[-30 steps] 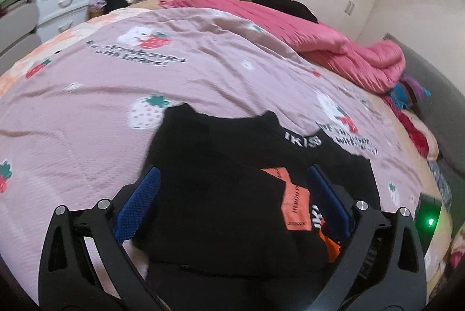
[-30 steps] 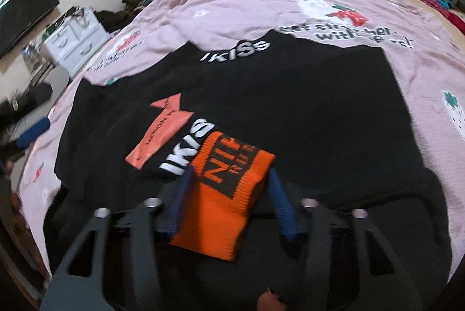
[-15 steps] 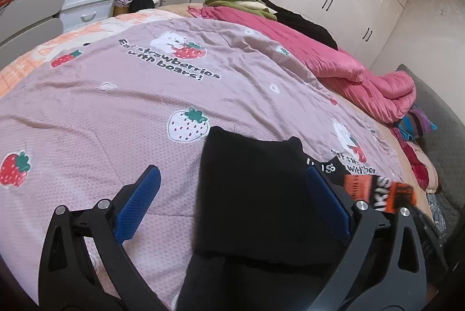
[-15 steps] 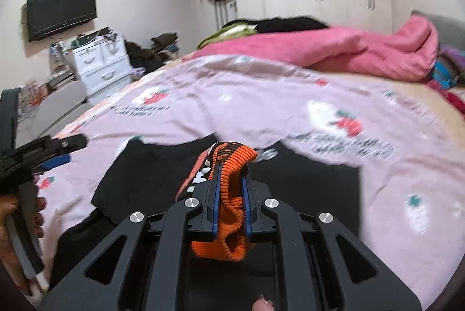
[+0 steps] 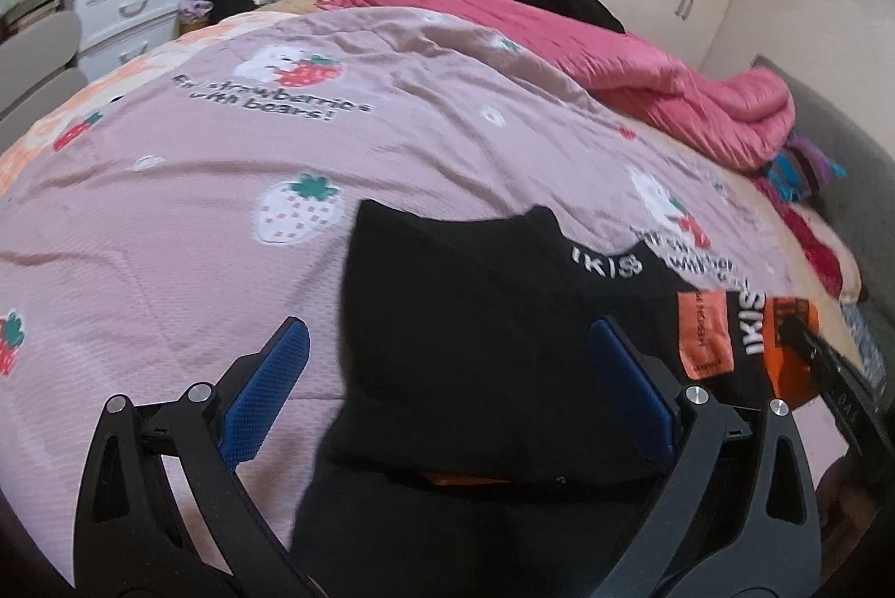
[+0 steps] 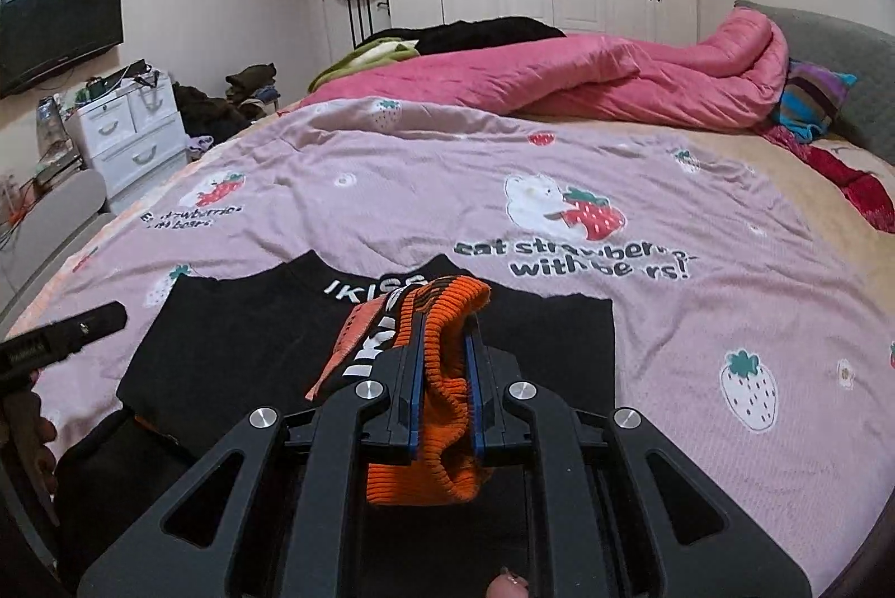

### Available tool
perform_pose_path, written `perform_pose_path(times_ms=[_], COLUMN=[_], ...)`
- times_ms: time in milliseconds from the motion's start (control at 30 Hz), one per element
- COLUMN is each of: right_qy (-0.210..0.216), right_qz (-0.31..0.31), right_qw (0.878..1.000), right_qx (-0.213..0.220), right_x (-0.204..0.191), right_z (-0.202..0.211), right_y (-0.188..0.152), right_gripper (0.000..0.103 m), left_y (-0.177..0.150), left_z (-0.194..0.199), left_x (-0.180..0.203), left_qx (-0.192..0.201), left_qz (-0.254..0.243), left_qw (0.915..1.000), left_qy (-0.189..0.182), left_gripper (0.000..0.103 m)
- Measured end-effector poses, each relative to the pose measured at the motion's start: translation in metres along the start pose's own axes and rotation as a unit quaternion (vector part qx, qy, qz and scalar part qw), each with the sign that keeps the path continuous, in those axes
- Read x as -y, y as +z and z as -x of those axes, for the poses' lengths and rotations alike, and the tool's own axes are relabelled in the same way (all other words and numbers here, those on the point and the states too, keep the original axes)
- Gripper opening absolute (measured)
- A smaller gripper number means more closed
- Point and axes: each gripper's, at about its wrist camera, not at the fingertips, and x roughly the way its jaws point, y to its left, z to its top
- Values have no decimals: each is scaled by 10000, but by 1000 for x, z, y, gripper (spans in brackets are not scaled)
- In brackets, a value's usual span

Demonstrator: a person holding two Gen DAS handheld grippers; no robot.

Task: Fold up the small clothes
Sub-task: 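Grasp the orange cuff with the right tool while the left tool releases it, then lay the orange cuff flat on the sweater body and open the right tool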

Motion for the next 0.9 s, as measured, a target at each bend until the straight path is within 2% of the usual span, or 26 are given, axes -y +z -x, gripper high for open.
perform_pose_path(times_ms=[200,367,700,900], right_qy=[-78,-98,-226,-374], right_qz=[-112,-153,-276,-273], right_qw=[9997,9996,9985,9984], right_qx=[-182,-235,-409,-316], right_x=[6,8,13,17], right_z=[-6,-7,-11,-6], right_y=[-4,-5,-10,-9], right_gripper=[12,13,16,16], left_y=[-6,-10,-14,-16], left_z=[-10,-14,-17,-20], left_x=[21,33,44,48], left_qx=[-140,-197,-261,-323], left_qz=[-303,-503,-691,-753], left_qw=[9993,9984,9971,9965], left_qy=[-161,-149,-165,-184], left_gripper=[94,94,94,94])
